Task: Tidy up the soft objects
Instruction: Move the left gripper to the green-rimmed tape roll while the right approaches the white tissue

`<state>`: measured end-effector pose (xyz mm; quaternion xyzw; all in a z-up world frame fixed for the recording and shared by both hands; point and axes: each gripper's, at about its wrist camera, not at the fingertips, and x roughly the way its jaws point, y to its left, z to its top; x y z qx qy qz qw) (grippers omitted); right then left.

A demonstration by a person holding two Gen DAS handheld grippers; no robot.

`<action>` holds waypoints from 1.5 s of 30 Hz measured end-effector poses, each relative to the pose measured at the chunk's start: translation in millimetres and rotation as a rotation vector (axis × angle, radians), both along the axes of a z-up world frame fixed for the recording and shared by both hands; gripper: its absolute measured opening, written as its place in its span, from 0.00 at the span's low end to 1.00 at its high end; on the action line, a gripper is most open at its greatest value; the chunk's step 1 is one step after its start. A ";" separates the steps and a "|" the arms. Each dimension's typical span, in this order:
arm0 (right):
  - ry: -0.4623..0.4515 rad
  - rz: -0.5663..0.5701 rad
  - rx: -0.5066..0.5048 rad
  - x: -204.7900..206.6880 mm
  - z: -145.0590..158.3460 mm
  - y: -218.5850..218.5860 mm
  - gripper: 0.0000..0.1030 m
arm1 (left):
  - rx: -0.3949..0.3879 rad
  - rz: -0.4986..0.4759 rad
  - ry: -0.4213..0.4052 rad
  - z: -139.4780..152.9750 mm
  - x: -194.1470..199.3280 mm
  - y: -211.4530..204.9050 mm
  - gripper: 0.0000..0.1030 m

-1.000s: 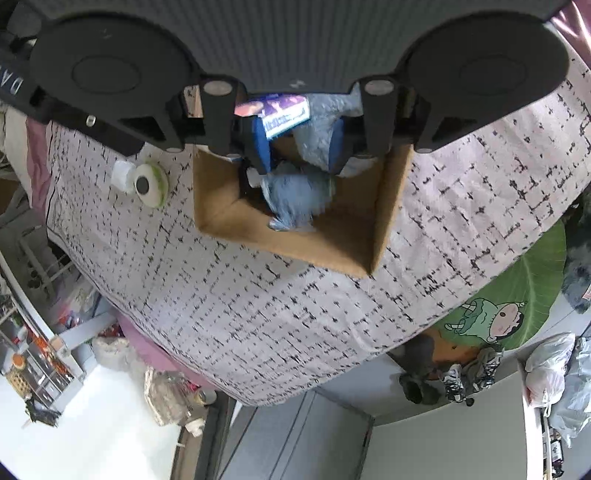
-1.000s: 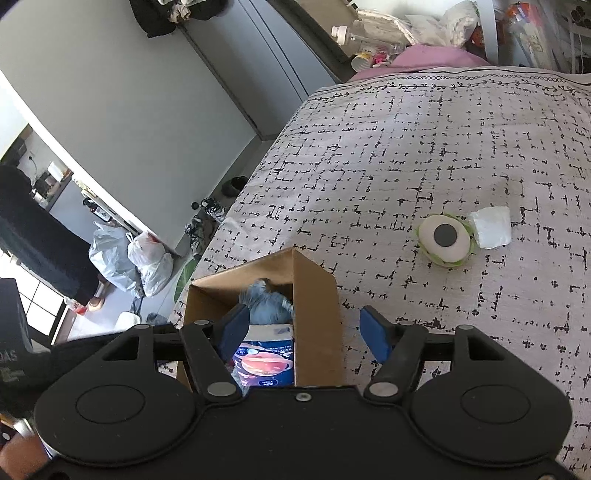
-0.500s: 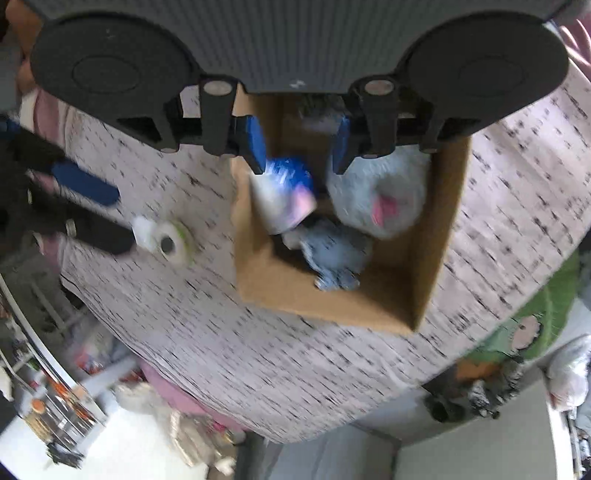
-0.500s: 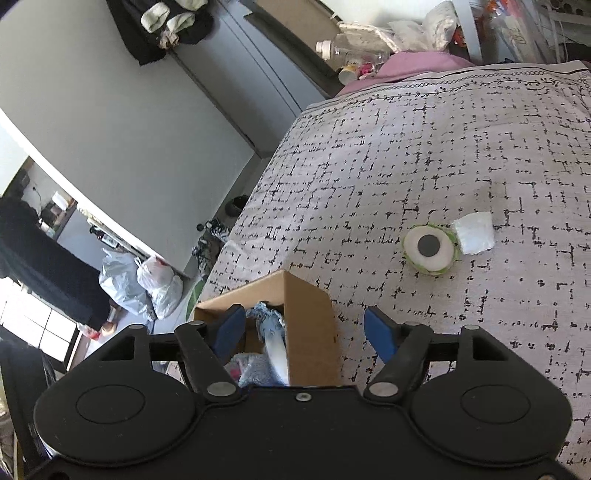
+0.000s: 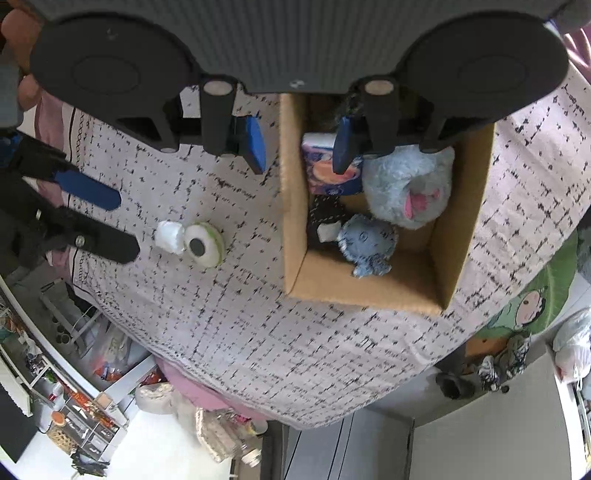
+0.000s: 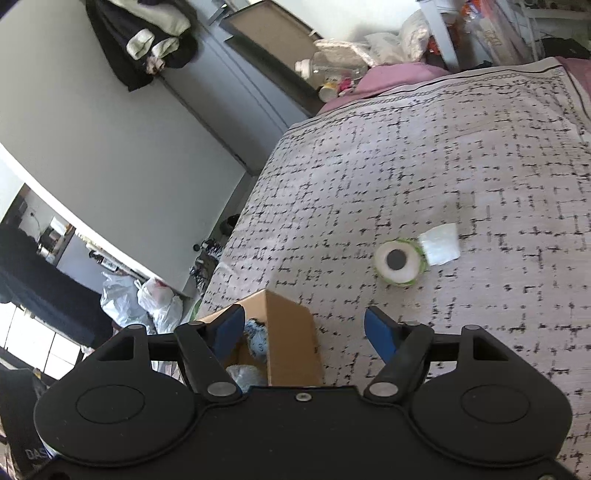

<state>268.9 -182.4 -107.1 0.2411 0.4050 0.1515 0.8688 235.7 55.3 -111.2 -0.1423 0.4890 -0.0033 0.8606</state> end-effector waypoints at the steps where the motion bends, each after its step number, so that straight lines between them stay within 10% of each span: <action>1: 0.002 -0.008 -0.004 0.3 -0.3 -4.2 0.69 | 0.002 -0.001 -0.006 2.5 1.6 -3.2 0.37; 24: 0.062 -0.108 0.017 32.5 -29.3 -72.8 0.67 | 0.030 -0.014 -0.010 -1.2 56.8 -74.4 0.47; 45: 0.203 -0.187 0.167 85.5 -92.7 -92.2 0.55 | -0.008 0.008 0.069 -66.3 143.4 -105.8 0.47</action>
